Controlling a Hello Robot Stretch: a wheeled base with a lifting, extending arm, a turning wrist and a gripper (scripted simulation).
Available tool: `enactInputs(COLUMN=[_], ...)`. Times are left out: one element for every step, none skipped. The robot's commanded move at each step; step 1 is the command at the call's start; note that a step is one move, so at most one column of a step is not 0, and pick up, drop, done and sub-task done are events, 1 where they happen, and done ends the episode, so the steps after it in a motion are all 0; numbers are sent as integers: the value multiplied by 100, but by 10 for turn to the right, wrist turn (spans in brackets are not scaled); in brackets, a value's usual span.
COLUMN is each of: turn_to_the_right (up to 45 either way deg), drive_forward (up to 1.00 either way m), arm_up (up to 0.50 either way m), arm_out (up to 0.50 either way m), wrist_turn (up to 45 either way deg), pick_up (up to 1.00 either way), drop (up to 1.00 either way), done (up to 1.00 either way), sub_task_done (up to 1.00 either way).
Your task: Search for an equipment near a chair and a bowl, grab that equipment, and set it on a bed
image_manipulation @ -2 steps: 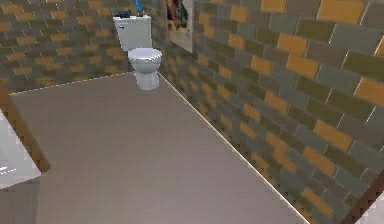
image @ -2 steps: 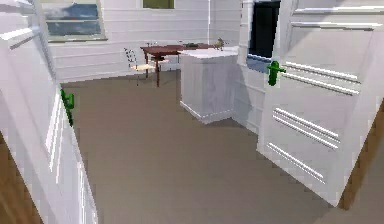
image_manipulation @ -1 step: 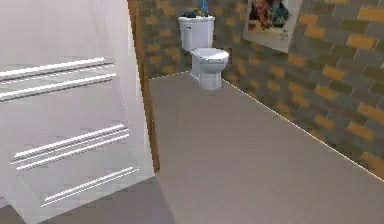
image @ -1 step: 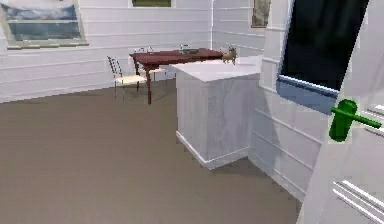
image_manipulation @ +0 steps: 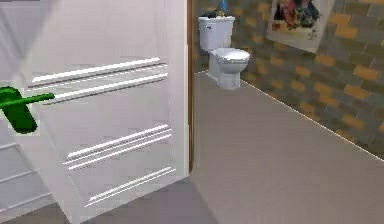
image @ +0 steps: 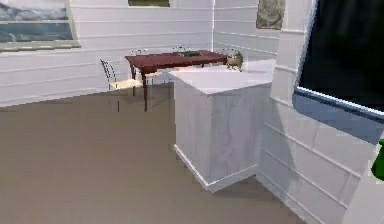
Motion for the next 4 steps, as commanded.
enactInputs(turn_to_the_right=[-210,0,0,-180], drive_forward=[0,100,100,0], arm_up=[0,0,0,0], arm_out=[0,0,0,0], wrist_turn=[0,0,0,0], pick_up=[0,0,0,0], drop=[0,0,0,0], done=[0,0,0,0], sub_task_done=[0,0,0,0])
